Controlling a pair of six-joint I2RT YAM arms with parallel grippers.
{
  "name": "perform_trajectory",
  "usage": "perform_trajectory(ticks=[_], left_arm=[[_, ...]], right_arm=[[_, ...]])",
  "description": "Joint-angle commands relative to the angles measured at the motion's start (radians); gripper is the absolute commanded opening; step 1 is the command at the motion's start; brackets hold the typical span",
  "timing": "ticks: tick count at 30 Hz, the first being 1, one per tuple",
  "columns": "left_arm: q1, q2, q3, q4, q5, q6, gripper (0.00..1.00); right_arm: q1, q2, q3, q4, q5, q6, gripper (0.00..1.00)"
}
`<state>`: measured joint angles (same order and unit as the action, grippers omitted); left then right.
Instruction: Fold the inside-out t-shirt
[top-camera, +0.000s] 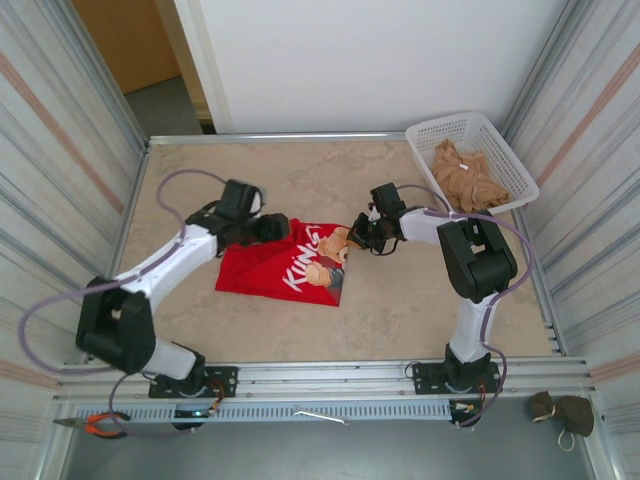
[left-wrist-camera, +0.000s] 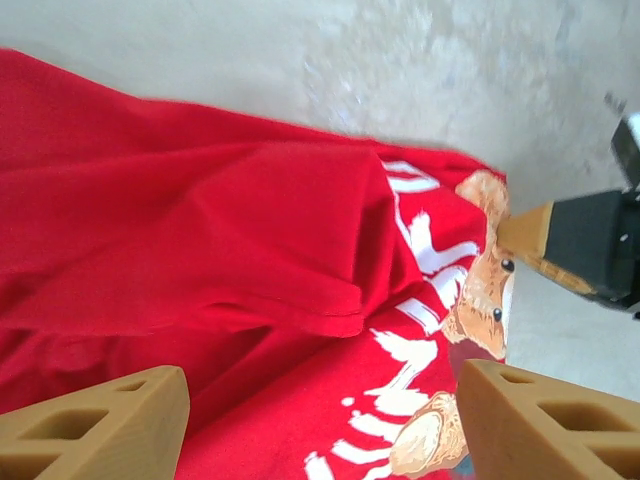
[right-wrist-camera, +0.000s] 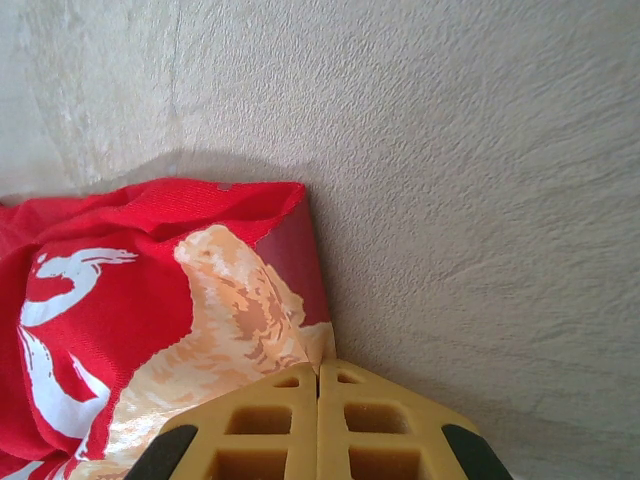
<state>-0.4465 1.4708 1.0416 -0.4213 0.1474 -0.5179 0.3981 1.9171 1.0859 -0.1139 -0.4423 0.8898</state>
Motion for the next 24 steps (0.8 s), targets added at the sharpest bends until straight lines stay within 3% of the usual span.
perform_trajectory(ticks=[1,7,18,23,24], left_arm=[[-0.063,0.084,0.081,-0.036,-0.091,0.016,0.71],[-0.125,0.18,0.158,-0.098,-0.252,0.073,0.7],[-0.121,0.255,0.168,-0.113,-0.284,0.104,0.52],[-0.081,0.261,0.172,-0.092,-0.266,0.133,0.03],[-0.062,0.261,0.182,-0.092,-0.258,0.143,0.0]], right_arm=[[-0.001,-0.026,-0.013,-0.032,0.018,0.003,0.0],[0.005,-0.025,-0.013,-0.032,0.018,0.001,0.0],[0.006,-0.025,-0.006,-0.032,0.018,0.002,0.0],[0.006,-0.026,-0.009,-0.035,0.019,0.002,0.0],[0.006,-0.028,-0.011,-0.035,0.021,0.002,0.0]])
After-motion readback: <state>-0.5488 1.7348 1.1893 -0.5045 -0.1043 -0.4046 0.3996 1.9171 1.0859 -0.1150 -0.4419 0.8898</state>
